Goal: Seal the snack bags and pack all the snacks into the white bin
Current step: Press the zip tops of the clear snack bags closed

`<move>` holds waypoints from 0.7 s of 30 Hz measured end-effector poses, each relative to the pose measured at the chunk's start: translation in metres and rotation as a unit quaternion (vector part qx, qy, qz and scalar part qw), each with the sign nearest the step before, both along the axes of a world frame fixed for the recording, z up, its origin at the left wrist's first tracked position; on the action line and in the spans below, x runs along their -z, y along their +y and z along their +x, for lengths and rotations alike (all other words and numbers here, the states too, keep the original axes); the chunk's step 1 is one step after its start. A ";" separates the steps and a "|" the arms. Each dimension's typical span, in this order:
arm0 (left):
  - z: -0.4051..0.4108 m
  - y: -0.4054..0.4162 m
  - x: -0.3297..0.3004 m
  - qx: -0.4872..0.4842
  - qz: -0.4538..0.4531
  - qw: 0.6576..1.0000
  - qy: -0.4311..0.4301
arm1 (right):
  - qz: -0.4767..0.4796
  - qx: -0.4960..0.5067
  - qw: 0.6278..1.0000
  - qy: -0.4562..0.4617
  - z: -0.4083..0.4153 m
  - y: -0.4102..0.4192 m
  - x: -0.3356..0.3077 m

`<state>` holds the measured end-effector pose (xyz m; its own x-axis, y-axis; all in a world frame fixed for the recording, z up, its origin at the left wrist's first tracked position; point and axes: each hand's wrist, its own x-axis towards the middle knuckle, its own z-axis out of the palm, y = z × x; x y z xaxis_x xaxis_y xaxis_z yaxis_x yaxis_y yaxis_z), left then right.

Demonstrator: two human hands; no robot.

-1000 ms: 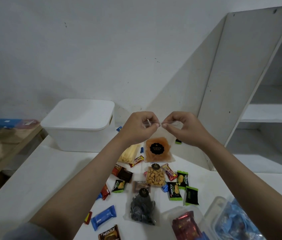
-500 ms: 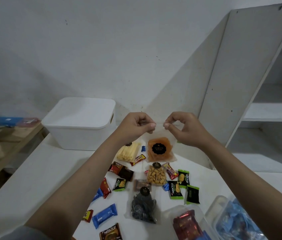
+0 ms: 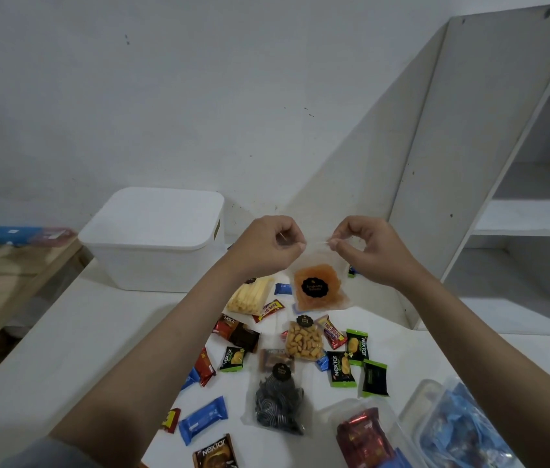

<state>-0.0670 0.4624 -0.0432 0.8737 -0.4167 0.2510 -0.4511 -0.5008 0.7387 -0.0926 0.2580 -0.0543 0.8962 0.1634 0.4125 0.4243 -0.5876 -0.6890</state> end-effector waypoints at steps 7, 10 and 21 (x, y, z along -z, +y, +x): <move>-0.003 -0.014 -0.001 0.016 0.032 0.998 -0.059 | 0.011 -0.021 1.000 0.002 -0.001 0.005 0.001; -0.004 -0.014 0.000 0.016 0.016 0.997 -0.076 | 0.074 -0.025 0.997 0.015 -0.003 0.003 0.003; -0.008 -0.013 0.002 0.010 -0.042 0.998 -0.050 | 0.124 -0.019 0.992 0.017 -0.002 0.002 0.002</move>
